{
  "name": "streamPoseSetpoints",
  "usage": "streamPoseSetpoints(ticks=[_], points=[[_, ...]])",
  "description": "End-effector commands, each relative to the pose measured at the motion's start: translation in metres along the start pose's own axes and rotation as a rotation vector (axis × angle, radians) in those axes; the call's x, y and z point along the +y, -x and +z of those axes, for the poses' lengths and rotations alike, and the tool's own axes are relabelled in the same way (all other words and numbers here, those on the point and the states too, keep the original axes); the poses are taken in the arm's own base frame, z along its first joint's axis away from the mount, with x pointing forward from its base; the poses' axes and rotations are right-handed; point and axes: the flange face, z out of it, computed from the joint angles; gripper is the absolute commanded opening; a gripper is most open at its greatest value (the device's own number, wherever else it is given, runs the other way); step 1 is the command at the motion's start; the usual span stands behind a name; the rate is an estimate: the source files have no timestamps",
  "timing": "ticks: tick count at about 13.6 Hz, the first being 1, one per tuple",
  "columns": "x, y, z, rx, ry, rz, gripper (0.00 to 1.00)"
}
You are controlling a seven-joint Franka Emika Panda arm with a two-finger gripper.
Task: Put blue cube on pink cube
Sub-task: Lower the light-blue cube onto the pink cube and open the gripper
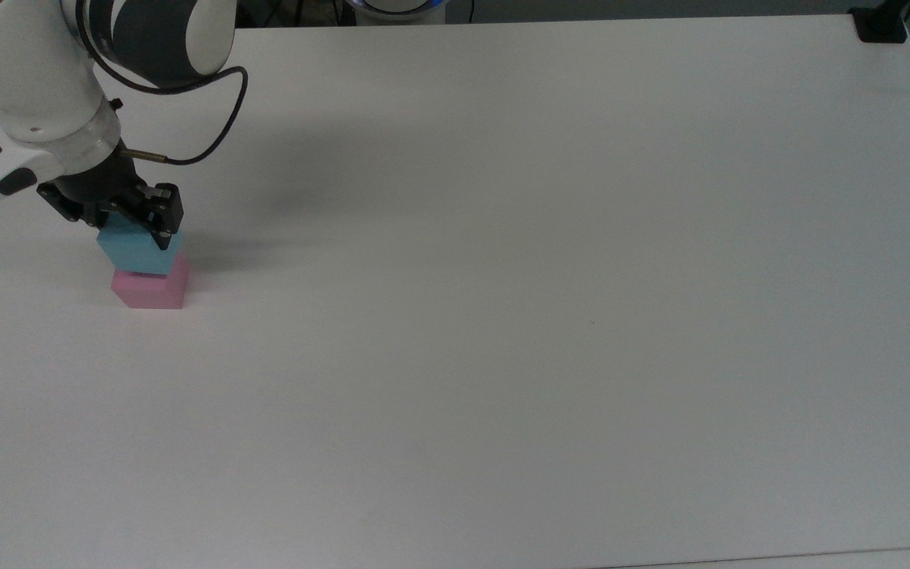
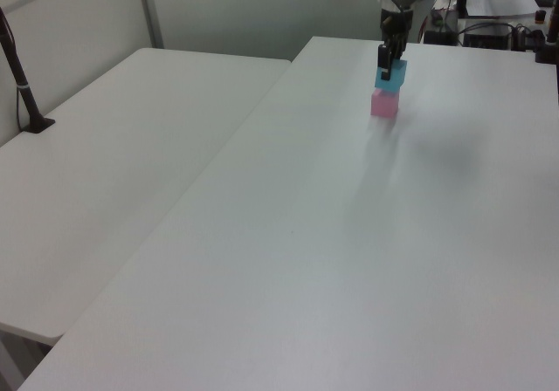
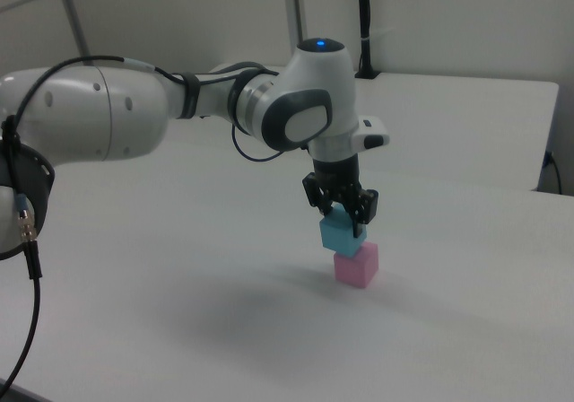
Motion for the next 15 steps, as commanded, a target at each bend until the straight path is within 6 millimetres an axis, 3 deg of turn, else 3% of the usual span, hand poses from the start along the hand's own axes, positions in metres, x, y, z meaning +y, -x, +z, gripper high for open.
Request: streamPoseSetpoints(ticks=[1,5,9,11,14,15], points=[[0.0,-0.007,0.014,0.028,-0.031,0.032,0.3],[0.0,-0.009,0.02,0.026,-0.029,-0.001,0.36],[0.007,-0.013,0.008,0.05,-0.02,-0.071,0.37],[0.008,-0.013,0.009,0.052,-0.019,-0.087,0.48],[0.009,-0.013,0.011,0.057,-0.015,-0.084,0.82],[0.009,-0.013,0.011,0.057,-0.015,-0.084,0.87]])
